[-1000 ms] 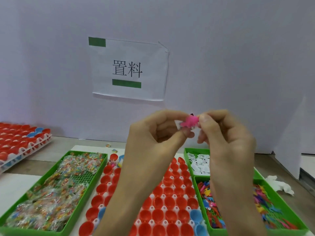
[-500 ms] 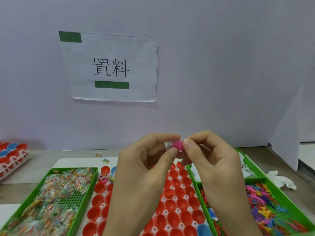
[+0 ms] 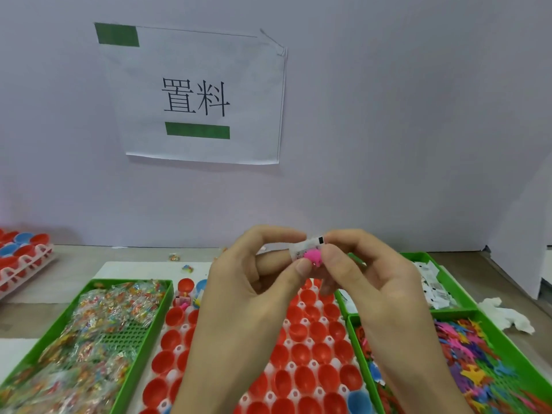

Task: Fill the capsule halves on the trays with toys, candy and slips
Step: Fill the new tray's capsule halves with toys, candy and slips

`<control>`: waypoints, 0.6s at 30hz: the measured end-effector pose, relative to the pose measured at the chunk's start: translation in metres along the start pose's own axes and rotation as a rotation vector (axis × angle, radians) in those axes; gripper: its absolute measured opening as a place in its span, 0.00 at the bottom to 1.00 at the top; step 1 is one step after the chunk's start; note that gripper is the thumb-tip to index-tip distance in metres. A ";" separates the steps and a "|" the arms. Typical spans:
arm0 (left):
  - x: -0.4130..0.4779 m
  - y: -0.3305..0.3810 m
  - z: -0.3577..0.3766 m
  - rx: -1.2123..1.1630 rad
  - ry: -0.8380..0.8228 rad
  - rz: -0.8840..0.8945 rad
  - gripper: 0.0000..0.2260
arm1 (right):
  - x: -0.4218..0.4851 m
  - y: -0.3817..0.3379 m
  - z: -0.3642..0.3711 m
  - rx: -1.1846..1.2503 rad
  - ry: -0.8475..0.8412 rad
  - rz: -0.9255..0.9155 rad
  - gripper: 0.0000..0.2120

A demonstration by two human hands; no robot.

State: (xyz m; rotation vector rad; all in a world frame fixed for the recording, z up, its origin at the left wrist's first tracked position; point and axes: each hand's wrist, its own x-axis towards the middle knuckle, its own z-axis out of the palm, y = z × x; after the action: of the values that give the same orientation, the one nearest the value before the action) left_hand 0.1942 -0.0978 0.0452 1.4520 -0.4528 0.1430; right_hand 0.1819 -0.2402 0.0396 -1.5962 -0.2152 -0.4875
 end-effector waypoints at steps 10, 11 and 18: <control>-0.001 -0.002 -0.003 -0.074 0.021 -0.069 0.07 | 0.000 0.002 -0.002 0.010 0.011 -0.010 0.09; -0.002 -0.001 -0.003 -0.082 0.021 -0.078 0.09 | -0.001 0.001 -0.002 0.012 0.007 -0.006 0.10; -0.001 0.003 -0.009 -0.133 -0.029 -0.127 0.12 | -0.002 -0.007 -0.010 0.011 -0.046 -0.011 0.12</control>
State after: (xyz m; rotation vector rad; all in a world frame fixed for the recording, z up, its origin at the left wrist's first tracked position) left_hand 0.1941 -0.0881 0.0465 1.3492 -0.3848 -0.0095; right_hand 0.1759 -0.2489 0.0449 -1.5975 -0.2609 -0.4572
